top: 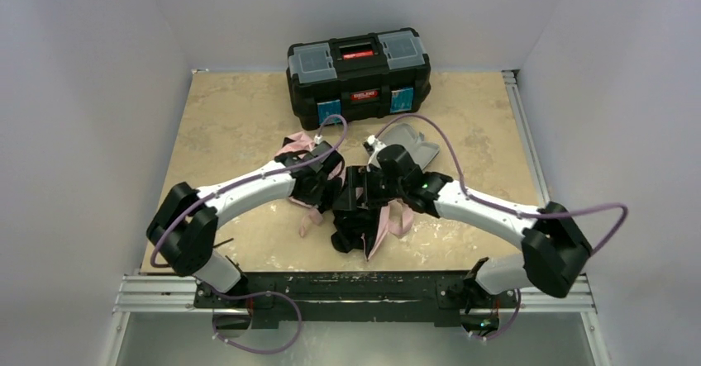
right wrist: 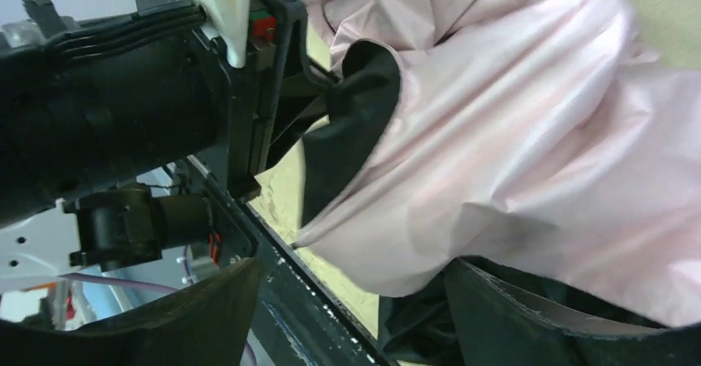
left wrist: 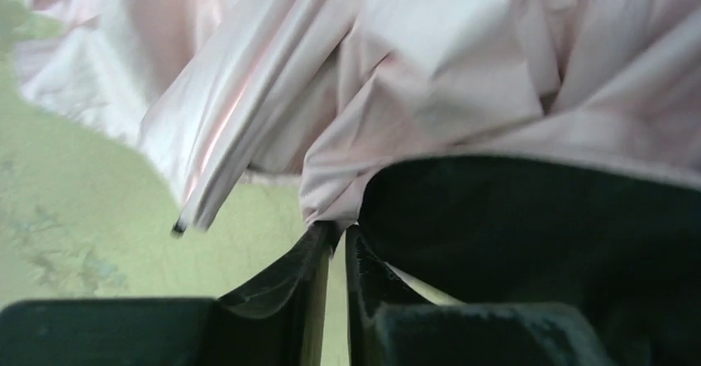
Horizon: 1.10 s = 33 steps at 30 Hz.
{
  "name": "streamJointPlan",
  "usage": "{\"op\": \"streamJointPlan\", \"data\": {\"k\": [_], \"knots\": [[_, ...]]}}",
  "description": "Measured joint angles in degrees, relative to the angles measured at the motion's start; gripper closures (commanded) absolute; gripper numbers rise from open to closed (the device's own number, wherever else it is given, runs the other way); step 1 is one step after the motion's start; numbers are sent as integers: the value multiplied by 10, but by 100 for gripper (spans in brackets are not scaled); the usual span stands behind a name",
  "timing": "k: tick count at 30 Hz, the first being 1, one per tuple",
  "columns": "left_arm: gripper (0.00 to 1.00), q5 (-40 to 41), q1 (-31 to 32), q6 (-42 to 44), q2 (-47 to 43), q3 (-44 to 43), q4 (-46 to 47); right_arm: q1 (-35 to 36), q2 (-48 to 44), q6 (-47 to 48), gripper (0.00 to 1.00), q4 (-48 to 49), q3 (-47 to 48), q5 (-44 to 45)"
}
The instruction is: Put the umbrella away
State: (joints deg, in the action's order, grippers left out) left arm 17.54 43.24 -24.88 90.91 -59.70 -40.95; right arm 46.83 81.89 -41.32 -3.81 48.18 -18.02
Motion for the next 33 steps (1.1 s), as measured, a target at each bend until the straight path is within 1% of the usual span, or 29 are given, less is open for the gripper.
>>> {"op": "streamJointPlan", "data": {"k": [5,8,10,12,15,18,22,27,33], "knots": [[61,12,0,-2,-83,-24,-64,0,-112,8,2,-103,16,56],[54,18,11,-10,-137,-44,-93,0,-183,4,1,-167,17,109],[50,33,35,-13,-164,-61,-116,-1,-229,-2,1,-207,17,162],[46,52,75,-20,-175,-84,-139,-11,-259,-8,1,-238,17,212],[44,70,139,-33,-169,-120,-165,-62,-268,-12,1,-275,17,264],[44,83,195,-42,-148,-151,-174,-110,-258,-13,1,-303,17,308],[48,84,231,-43,-83,-202,-168,-146,-267,-16,1,-327,17,352],[50,80,239,-45,47,-302,-147,-188,-304,-25,2,-345,18,407],[48,55,239,-20,159,-362,-101,-214,-318,-24,2,-358,68,462]]}}
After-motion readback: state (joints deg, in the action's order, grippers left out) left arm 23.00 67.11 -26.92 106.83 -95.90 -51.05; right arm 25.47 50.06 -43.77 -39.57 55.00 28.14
